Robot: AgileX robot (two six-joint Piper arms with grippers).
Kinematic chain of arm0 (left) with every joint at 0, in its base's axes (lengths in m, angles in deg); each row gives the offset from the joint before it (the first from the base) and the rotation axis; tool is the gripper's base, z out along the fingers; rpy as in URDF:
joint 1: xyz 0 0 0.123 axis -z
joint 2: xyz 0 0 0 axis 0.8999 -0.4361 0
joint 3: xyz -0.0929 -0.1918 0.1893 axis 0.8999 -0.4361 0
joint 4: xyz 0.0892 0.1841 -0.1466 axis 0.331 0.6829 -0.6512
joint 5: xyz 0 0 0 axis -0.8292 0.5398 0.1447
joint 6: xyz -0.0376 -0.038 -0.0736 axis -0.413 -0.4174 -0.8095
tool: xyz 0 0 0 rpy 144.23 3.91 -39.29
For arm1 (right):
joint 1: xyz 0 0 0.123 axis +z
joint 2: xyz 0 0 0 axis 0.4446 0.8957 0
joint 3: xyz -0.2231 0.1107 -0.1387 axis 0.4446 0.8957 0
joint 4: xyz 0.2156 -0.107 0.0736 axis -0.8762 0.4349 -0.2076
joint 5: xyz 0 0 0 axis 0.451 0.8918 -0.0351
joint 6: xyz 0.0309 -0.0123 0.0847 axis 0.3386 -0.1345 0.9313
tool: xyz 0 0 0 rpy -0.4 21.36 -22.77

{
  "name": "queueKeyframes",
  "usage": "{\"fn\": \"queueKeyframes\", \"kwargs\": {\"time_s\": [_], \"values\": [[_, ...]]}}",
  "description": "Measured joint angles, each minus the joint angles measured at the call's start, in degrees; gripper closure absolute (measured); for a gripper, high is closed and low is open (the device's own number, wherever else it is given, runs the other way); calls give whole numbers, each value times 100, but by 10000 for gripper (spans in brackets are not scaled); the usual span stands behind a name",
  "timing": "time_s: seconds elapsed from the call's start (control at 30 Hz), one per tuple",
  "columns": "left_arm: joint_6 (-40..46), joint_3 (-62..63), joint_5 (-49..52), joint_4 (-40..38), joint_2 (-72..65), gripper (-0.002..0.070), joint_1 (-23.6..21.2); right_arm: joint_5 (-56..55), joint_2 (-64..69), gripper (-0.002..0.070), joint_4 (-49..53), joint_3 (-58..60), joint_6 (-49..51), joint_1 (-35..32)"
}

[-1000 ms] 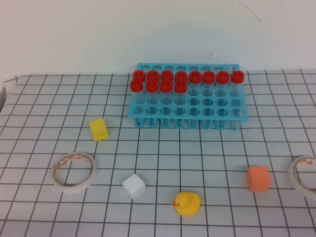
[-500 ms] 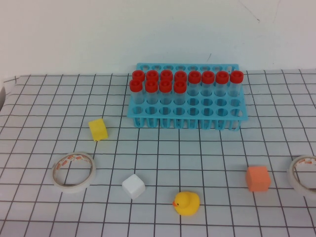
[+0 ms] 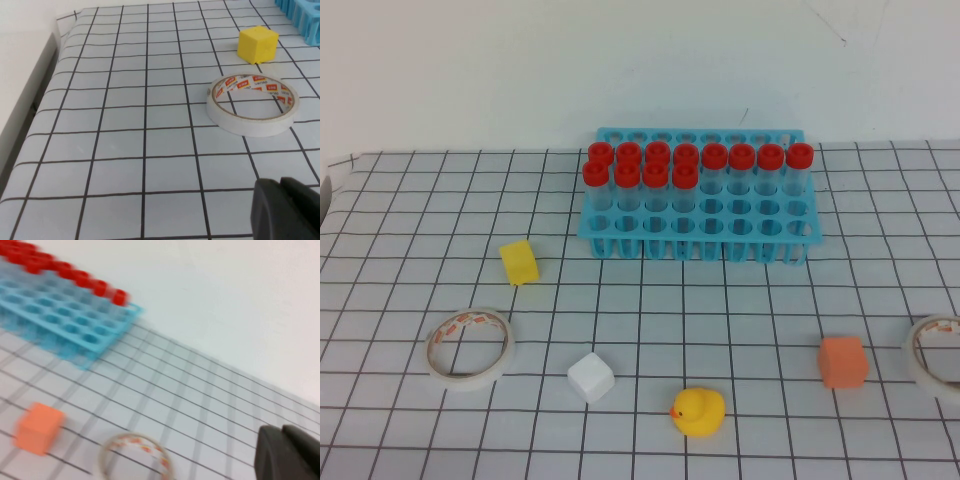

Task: Place the test tubes

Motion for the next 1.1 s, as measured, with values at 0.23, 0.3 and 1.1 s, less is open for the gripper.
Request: {"fn": "queueKeyframes", "kwargs": {"time_s": [0.23, 0.3, 1.1], "values": [[0, 0, 0, 0, 0, 676, 0, -111, -1272, 678, 0, 1011, 120, -850], [0, 0, 0, 0, 0, 676, 0, -111, -1496, 678, 0, 1231, 161, -914], [-1, 0, 2, 0, 0, 676, 0, 465, -1758, 678, -194, 1915, 978, -1295]]}}
